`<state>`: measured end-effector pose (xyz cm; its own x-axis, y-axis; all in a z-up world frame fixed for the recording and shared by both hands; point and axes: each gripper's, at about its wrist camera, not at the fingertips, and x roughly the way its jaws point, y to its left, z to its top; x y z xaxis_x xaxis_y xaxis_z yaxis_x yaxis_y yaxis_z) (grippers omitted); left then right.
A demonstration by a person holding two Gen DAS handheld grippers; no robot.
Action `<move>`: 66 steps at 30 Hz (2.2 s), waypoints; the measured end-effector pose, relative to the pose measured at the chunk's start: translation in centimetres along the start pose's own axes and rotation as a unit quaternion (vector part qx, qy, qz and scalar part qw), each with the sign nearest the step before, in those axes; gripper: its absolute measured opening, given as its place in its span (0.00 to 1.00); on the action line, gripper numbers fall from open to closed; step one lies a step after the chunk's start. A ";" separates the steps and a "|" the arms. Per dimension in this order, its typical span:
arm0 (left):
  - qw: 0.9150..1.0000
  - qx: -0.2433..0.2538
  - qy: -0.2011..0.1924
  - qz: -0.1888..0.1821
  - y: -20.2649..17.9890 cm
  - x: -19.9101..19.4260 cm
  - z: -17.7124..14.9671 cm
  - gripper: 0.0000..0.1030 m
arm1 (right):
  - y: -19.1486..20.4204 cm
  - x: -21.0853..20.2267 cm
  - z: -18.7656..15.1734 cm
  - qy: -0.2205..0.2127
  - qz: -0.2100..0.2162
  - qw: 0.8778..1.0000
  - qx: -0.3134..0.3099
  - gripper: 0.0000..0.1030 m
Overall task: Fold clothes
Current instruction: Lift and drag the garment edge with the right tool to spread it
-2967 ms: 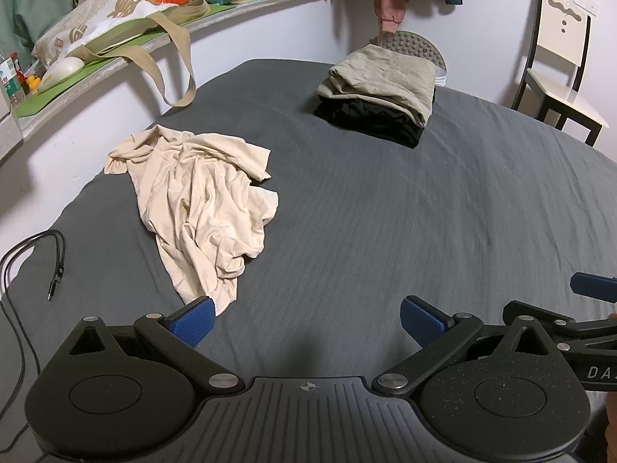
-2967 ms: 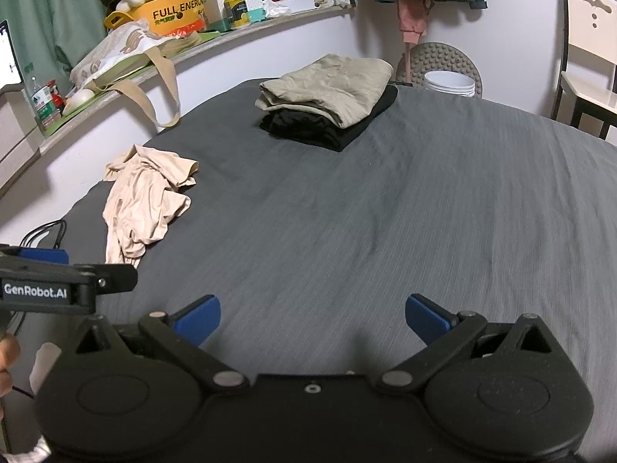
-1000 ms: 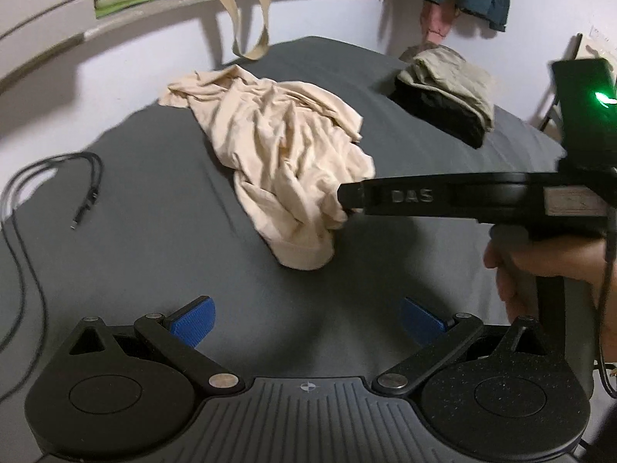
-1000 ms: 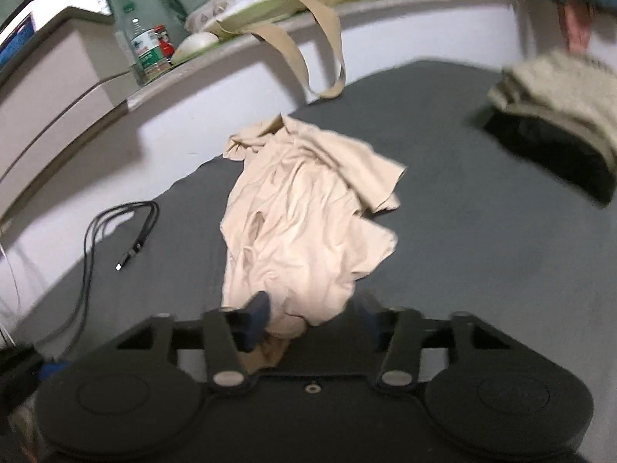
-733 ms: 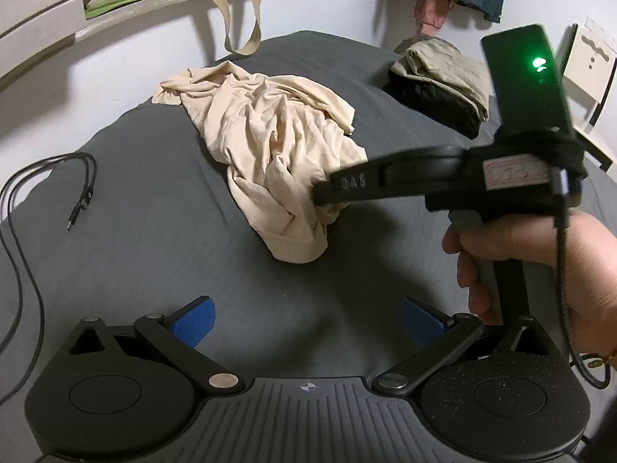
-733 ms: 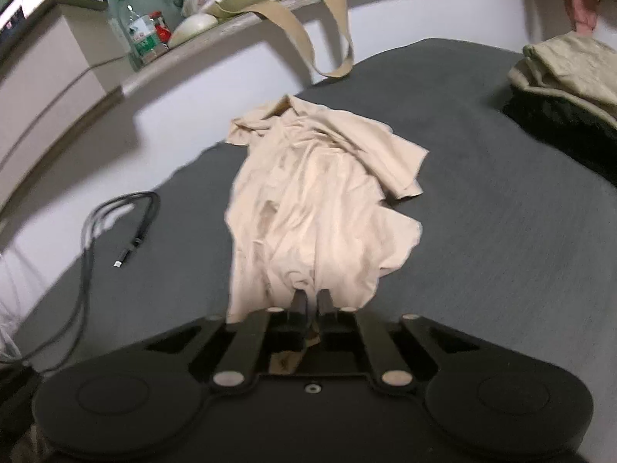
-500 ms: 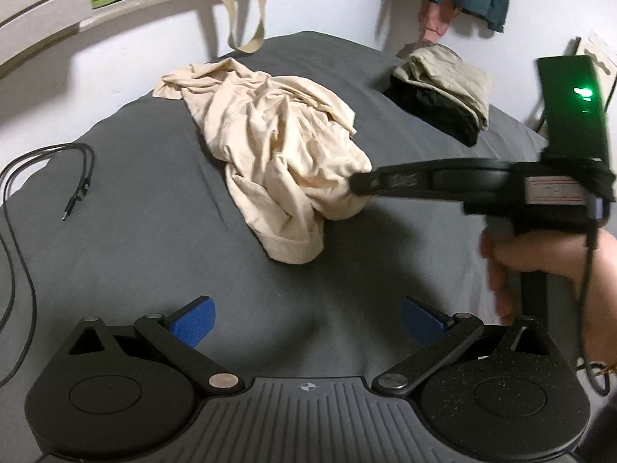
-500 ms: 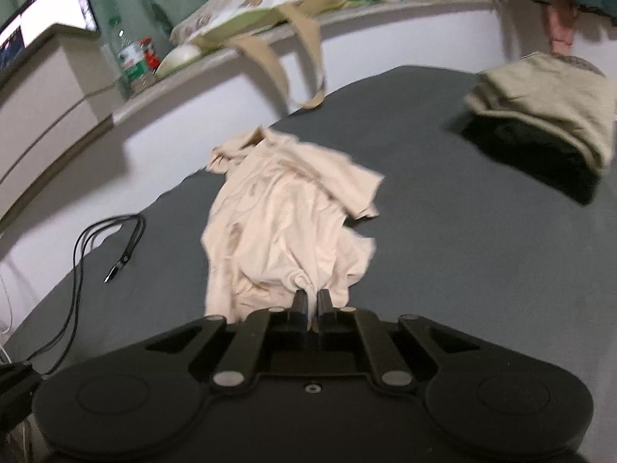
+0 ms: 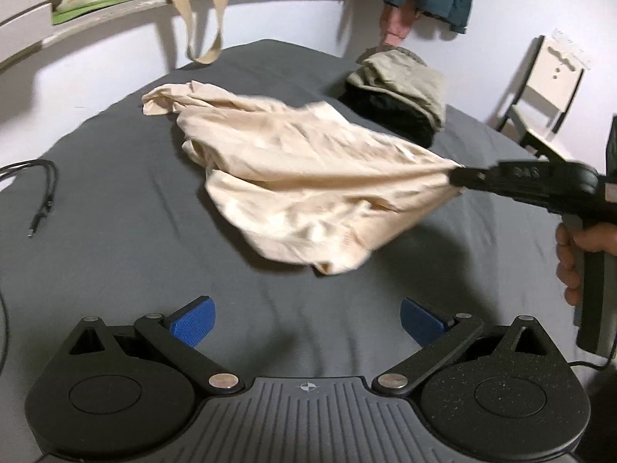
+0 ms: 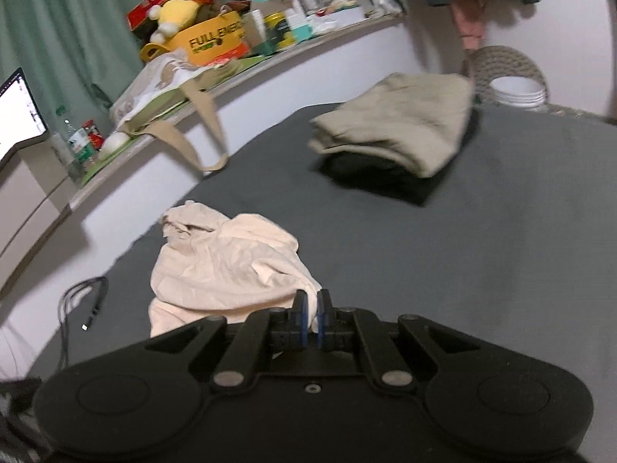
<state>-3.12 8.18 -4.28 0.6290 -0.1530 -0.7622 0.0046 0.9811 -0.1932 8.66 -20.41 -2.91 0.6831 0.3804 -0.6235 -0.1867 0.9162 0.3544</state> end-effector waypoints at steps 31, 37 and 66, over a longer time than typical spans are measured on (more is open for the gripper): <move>0.981 0.131 0.047 -0.133 -9.9 2.3 3.1 1.00 | -15.5 -7.8 -2.9 -0.044 -0.172 0.973 0.150 0.08; 0.980 0.163 0.050 -0.105 -11.1 3.5 4.3 1.00 | -15.7 -7.7 -3.3 -0.044 -0.177 0.971 0.154 0.09; 0.978 0.193 0.032 -0.070 -10.6 2.7 2.0 1.00 | -1.5 -6.9 -7.3 0.060 -0.051 0.976 -0.203 0.63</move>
<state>0.14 -2.36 -3.04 0.5505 -0.2848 -0.7847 0.3890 0.9193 -0.0607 -0.88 -23.45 -4.20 0.6295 0.2739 -0.7272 -0.4033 0.9150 -0.0045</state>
